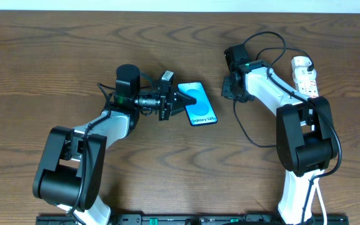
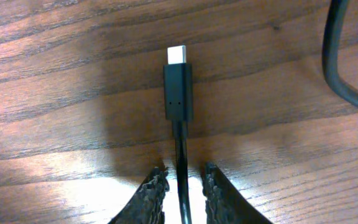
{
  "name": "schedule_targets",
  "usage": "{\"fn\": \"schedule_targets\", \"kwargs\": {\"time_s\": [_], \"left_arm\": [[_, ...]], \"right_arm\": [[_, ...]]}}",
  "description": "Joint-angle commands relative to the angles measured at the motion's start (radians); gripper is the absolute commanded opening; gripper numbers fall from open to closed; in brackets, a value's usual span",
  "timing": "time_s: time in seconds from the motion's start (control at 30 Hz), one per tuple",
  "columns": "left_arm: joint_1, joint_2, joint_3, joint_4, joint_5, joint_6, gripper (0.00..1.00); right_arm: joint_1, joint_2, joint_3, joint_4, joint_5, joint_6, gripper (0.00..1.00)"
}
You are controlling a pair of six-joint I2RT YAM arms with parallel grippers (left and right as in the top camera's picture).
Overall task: Plug charger to phone and switch on socket
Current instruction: 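Grasp the black cable just behind its USB-C plug with the right gripper, then carry the plug with the right gripper to the phone's bottom port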
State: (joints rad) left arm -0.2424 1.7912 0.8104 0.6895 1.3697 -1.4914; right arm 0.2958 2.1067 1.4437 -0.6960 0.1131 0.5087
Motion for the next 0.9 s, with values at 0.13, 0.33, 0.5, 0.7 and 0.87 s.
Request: {"fn": "schedule_targets", "kwargs": {"time_s": [0.13,0.33,0.5,0.7,0.87], "left_arm": [[0.003,-0.007,0.029,0.012,0.014,0.016,0.08],[0.003,-0.007,0.029,0.012,0.014,0.017,0.08],[0.003,-0.007,0.029,0.012,0.014,0.017,0.08],[0.003,-0.007,0.029,0.013,-0.013,0.017,0.07],[0.003,-0.007,0.029,0.159,-0.016,0.016,0.07]], "right_arm": [[-0.006,0.078,-0.045,-0.026,-0.014,-0.013,0.01],[-0.006,0.077,-0.045,-0.048,-0.046,-0.018,0.01],[-0.026,0.038,-0.039,-0.048,-0.141,-0.088,0.01],[-0.083,-0.138,-0.036,-0.044,-0.432,-0.238,0.01],[-0.13,-0.314,-0.037,-0.16,-0.616,-0.376,0.01]]}}
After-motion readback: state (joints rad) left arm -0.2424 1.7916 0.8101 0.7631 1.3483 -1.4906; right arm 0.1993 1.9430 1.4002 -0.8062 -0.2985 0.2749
